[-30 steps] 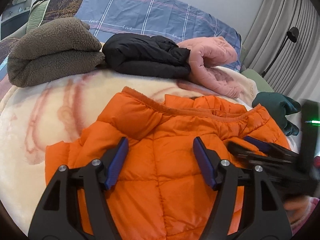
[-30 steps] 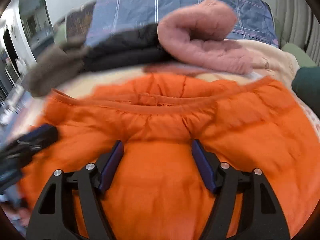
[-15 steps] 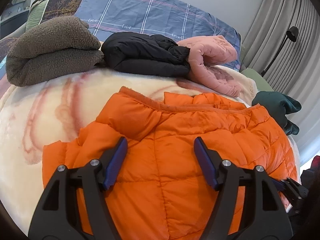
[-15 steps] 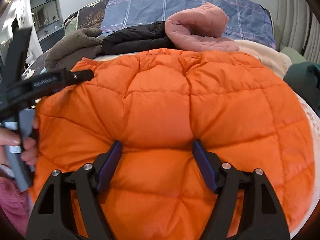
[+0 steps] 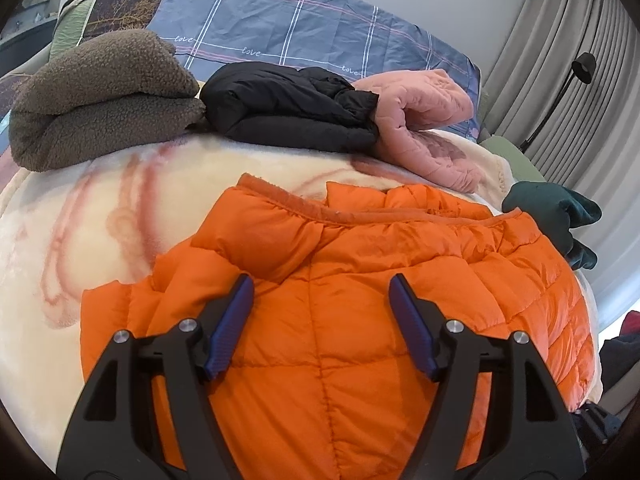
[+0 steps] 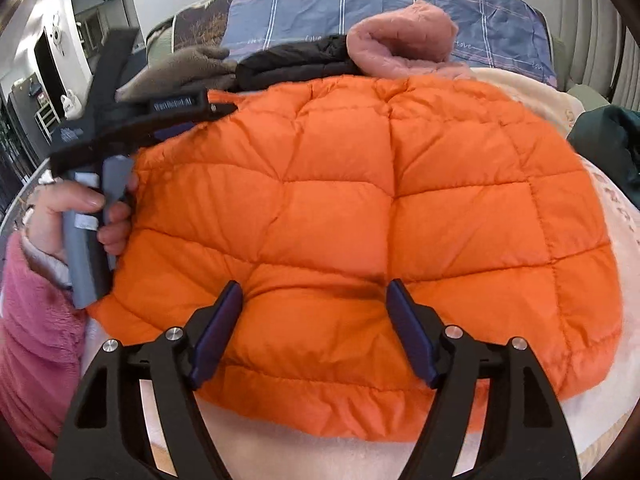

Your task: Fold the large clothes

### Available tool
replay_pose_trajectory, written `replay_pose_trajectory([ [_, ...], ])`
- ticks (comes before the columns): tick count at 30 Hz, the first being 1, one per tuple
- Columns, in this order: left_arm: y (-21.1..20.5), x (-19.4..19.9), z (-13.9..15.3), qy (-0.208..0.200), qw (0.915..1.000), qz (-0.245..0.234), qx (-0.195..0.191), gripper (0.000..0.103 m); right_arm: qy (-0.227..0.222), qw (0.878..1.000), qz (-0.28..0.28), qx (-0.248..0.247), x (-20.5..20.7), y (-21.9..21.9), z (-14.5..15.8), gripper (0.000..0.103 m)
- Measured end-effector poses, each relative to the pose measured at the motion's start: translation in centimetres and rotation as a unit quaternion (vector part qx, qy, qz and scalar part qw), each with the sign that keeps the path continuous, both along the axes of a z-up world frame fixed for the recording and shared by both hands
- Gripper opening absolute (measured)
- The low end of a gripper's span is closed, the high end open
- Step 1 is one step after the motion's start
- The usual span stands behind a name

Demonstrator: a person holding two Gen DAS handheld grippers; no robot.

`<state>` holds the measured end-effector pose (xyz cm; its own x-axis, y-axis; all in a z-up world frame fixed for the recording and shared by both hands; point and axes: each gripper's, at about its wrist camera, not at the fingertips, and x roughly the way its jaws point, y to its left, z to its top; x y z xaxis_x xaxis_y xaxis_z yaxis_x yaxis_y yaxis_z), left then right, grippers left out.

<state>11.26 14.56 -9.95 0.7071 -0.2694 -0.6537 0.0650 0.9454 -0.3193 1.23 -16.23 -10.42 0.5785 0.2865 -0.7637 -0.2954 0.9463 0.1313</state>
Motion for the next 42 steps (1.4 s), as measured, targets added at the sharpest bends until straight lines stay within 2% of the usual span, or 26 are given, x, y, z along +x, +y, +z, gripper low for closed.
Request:
replay_pose_trajectory([
  [3,0.0,0.1,0.0,0.001,1.0000,0.001,0.001,0.071,-0.056,0.998,-0.025,-0.028,-0.7,-1.3,2.2,0.074],
  [5,-0.1,0.1,0.0,0.001,1.0000,0.001,0.001,0.071,-0.086,0.993,-0.072,-0.048,0.5,-3.5,3.5,0.074],
  [8,-0.1,0.1,0.0,0.000,1.0000,0.001,0.001,0.072,-0.080,0.989,-0.125,-0.006,3.2,-7.6,4.9,0.069],
  [10,-0.1,0.1,0.0,-0.001,1.0000,0.000,0.002,0.072,-0.078,0.984,-0.156,0.021,5.3,-9.9,5.7,0.043],
  [13,-0.1,-0.1,0.2,-0.013,0.9999,-0.003,-0.001,0.075,-0.067,0.985,-0.149,0.055,9.2,-10.7,5.9,0.022],
  [15,-0.1,-0.2,0.2,-0.017,0.9999,-0.003,0.000,0.075,-0.056,0.984,-0.159,0.060,11.7,-11.0,4.8,0.021],
  [17,0.0,-0.1,0.1,-0.016,0.9999,-0.002,-0.001,0.075,-0.040,0.984,-0.172,0.022,13.7,-11.0,2.6,0.021],
  [18,0.0,-0.1,0.0,-0.016,0.9999,-0.001,-0.002,0.075,-0.004,0.984,-0.176,-0.010,15.2,-11.1,-0.4,0.018],
  [20,0.3,-0.1,-0.1,-0.016,0.9998,0.001,-0.011,0.075,0.019,0.987,-0.161,0.012,16.1,-11.6,-4.0,0.017],
  [21,0.4,-0.2,-0.1,-0.016,0.9997,0.001,-0.016,0.075,0.016,0.985,-0.166,0.042,15.9,-12.2,-4.3,0.017],
  [26,0.4,-0.2,0.0,-0.013,0.9998,0.006,-0.011,0.075,0.000,0.986,-0.167,0.010,15.3,-11.2,-4.2,0.016],
  [29,0.4,-0.9,0.9,-0.018,0.9995,0.019,0.016,0.065,-0.009,0.985,-0.171,-0.011,15.4,-10.9,-4.2,0.016],
  [30,0.8,-1.5,1.4,-0.027,0.9992,0.022,0.021,0.065,-0.018,0.984,-0.175,-0.021,15.1,-10.7,-4.1,0.017],
  [34,3.7,-4.3,3.1,-0.055,0.9967,0.051,0.031,0.065,-0.043,0.980,-0.190,-0.038,14.6,-10.5,-3.9,0.019],
  [36,5.9,-5.2,2.7,-0.042,0.9956,0.076,0.035,0.069,-0.053,0.978,-0.196,-0.041,14.4,-10.5,-3.8,0.020],
  [38,7.9,-5.6,1.6,-0.015,0.9957,0.090,0.020,0.073,-0.059,0.977,-0.198,-0.045,14.2,-10.5,-3.7,0.021],
  [42,9.7,-5.7,-1.7,0.036,0.9954,0.059,-0.066,0.080,-0.059,0.977,-0.197,-0.056,14.4,-10.3,-3.7,0.022],
])
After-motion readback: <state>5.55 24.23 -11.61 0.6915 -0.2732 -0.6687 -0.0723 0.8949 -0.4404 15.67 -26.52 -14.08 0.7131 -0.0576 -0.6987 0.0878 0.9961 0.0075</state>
